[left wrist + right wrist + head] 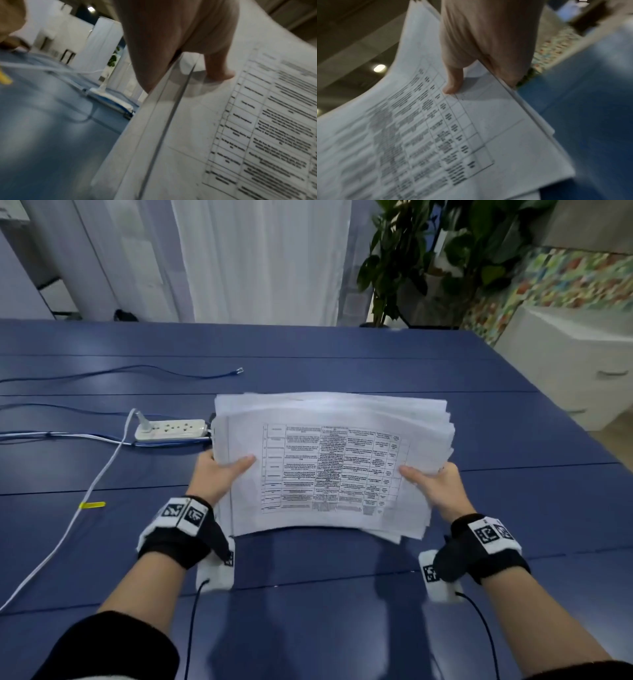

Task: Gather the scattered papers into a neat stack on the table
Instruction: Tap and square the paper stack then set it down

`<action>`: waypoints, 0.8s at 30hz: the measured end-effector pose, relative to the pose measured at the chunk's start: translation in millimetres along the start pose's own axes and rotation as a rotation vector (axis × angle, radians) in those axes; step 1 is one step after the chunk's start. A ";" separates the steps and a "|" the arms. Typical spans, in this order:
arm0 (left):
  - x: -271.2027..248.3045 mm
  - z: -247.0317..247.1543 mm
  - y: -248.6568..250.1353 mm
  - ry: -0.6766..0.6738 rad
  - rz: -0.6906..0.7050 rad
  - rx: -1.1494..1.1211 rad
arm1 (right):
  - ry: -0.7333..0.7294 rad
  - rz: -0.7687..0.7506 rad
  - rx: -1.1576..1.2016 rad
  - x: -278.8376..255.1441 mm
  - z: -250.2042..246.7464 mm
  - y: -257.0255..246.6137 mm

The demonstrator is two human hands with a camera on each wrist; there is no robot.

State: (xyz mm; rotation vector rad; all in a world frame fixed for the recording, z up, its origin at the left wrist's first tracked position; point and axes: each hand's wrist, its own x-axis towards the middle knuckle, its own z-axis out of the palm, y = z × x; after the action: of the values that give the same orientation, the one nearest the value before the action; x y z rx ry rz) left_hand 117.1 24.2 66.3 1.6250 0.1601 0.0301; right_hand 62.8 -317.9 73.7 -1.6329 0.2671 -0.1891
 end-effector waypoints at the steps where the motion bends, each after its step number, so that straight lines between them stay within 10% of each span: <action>1: 4.5 -1.9 7.7 0.002 -0.003 0.020 | 0.001 -0.001 -0.019 1.7 0.8 -2.4; 10: -26.4 -39.4 -58.1 -0.165 -0.494 0.028 | 0.154 0.336 0.059 -24.9 8.0 28.7; 24: -77.5 58.6 -64.5 -0.212 -0.547 -0.319 | 0.172 0.701 0.397 -71.9 41.8 111.9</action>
State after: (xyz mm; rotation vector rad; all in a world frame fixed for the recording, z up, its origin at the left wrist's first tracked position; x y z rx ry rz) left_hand 41.8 -40.0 4.5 1.2139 0.4093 -0.5103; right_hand -0.9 -264.8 -38.4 -1.0549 0.8574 0.1490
